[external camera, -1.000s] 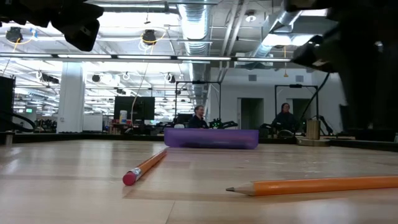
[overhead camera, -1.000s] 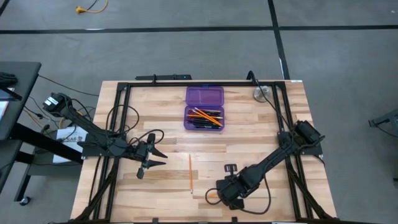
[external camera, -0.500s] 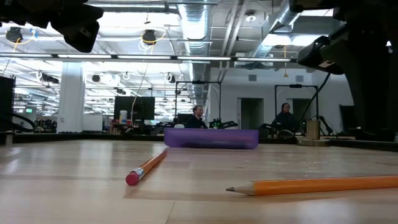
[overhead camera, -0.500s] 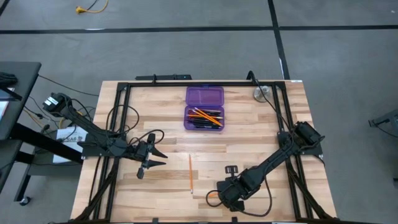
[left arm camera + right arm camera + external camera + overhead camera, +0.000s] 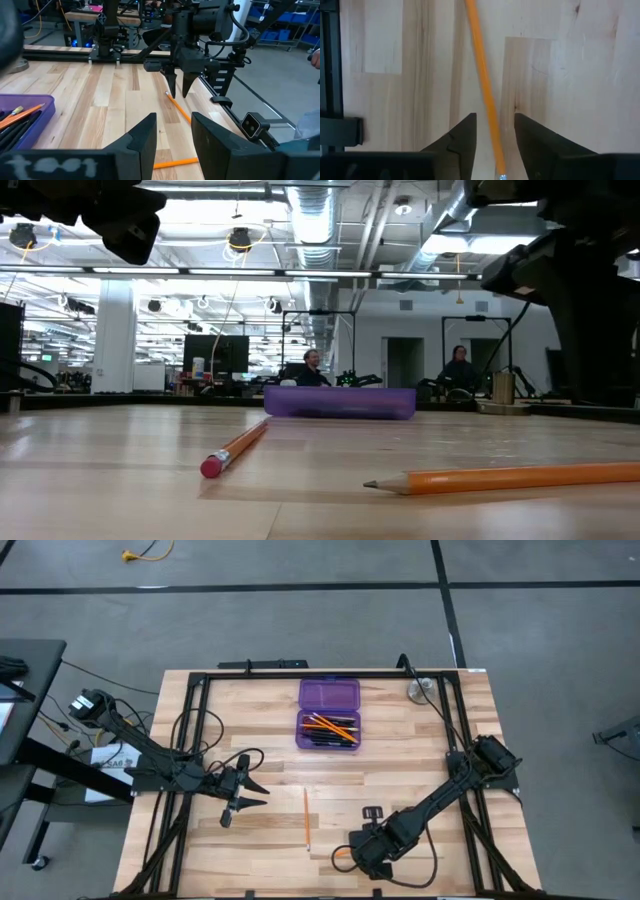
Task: Pick & place school supplies into a supply box
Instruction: Put the orange pencil into the violet supply box
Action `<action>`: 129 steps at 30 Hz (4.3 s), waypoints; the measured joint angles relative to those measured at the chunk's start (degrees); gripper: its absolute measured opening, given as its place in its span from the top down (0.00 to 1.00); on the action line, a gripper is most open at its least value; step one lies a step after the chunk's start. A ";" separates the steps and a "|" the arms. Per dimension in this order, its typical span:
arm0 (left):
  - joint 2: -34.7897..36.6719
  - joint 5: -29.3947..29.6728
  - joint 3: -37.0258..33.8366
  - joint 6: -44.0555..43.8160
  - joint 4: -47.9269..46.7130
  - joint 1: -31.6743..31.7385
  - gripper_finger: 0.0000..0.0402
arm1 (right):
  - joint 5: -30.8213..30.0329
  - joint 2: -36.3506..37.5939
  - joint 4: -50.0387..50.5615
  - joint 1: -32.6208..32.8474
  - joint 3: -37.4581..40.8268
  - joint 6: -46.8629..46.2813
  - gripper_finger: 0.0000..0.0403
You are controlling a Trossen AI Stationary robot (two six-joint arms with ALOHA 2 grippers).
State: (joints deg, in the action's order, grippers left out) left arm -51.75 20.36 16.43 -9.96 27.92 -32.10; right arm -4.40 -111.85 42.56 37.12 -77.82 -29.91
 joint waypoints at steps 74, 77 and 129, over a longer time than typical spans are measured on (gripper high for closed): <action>0.00 1.70 -0.01 -0.62 -1.60 -0.01 0.73 | -0.38 2.24 9.23 -46.61 -7.73 32.33 1.00; 0.00 2.01 -0.02 -0.33 -2.28 0.09 0.73 | -0.15 -1.92 14.50 -49.00 -12.64 36.03 1.00; -37.35 30.44 32.30 -40.42 -26.36 1.60 0.73 | -0.20 16.37 35.77 -67.15 -31.34 34.32 0.75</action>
State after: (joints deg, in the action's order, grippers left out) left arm -89.10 50.79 48.73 -50.38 1.56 -30.49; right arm -4.60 -95.49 78.33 -30.03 -109.16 4.41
